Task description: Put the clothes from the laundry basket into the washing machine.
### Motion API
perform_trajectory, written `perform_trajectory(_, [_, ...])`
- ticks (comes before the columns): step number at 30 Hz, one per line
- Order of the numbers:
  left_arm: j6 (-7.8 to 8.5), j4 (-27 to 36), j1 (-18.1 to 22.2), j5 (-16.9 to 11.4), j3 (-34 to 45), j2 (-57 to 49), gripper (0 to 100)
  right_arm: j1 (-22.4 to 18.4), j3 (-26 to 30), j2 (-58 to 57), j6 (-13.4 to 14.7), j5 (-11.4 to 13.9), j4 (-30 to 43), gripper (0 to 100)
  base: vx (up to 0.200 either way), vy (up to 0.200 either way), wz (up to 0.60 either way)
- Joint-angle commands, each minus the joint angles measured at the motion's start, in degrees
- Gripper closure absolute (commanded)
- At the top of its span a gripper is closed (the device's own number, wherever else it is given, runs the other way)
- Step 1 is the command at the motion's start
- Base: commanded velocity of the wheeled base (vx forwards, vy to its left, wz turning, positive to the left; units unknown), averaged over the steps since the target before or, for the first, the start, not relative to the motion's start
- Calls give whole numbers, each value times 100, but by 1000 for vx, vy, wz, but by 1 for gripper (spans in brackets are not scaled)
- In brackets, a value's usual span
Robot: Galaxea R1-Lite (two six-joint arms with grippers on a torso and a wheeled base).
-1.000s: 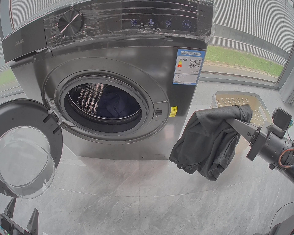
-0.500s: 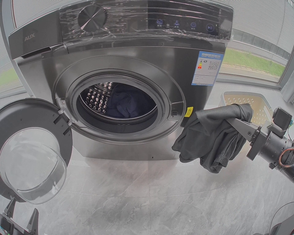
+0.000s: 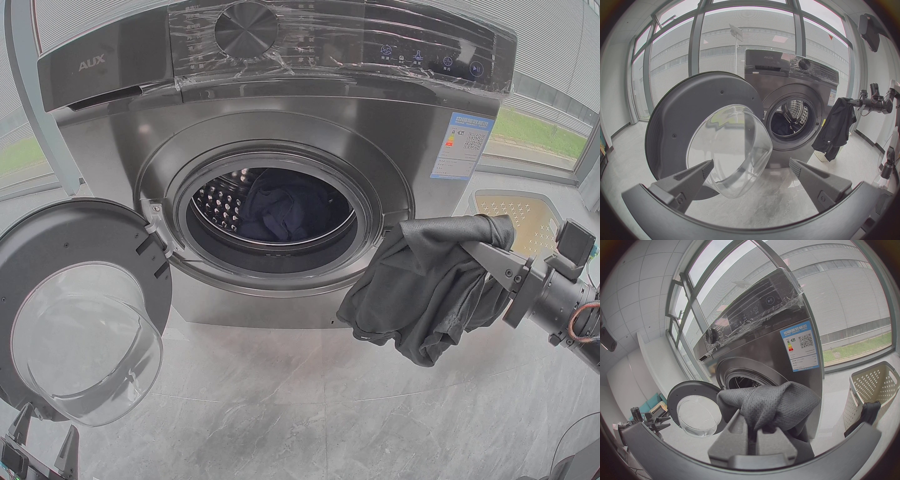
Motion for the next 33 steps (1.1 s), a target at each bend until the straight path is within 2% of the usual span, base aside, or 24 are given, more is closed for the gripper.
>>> perform_trajectory(1, [-6,0,0,4,92,-104,0,4,3,17,7,-1,2,100,0,0,0])
perform_trajectory(9, [3,0,0,4,92,-104,0,4,12,26,16,-10,2,100,0,0,0])
perform_trajectory(13, [-6,0,0,4,92,-104,0,4,12,26,16,-10,2,100,0,200,0])
perform_trajectory(18, [82,-18,0,-40,101,-104,0,31,-32,70,51,-10,11,100,0,200,0])
perform_trajectory(21, [196,-9,9,-13,101,-104,0,189,-137,351,60,-45,-7,100,0,0,0])
perform_trajectory(23, [152,-9,9,-31,101,-104,0,338,-383,544,78,-107,2,100,0,0,0])
perform_trajectory(29, [178,0,0,-40,101,-104,0,655,-832,1080,377,-186,-33,100,0,0,0])
perform_trajectory(30, [178,-9,0,-66,101,-104,0,725,-884,1212,517,-300,-191,100,0,0,0])
perform_trajectory(32, [196,-9,9,-75,101,-104,0,742,-893,1247,561,-318,-244,100,0,0,0])
perform_trajectory(33, [205,-44,9,-92,101,-104,0,822,-946,1423,719,-370,-525,100,0,0,0])
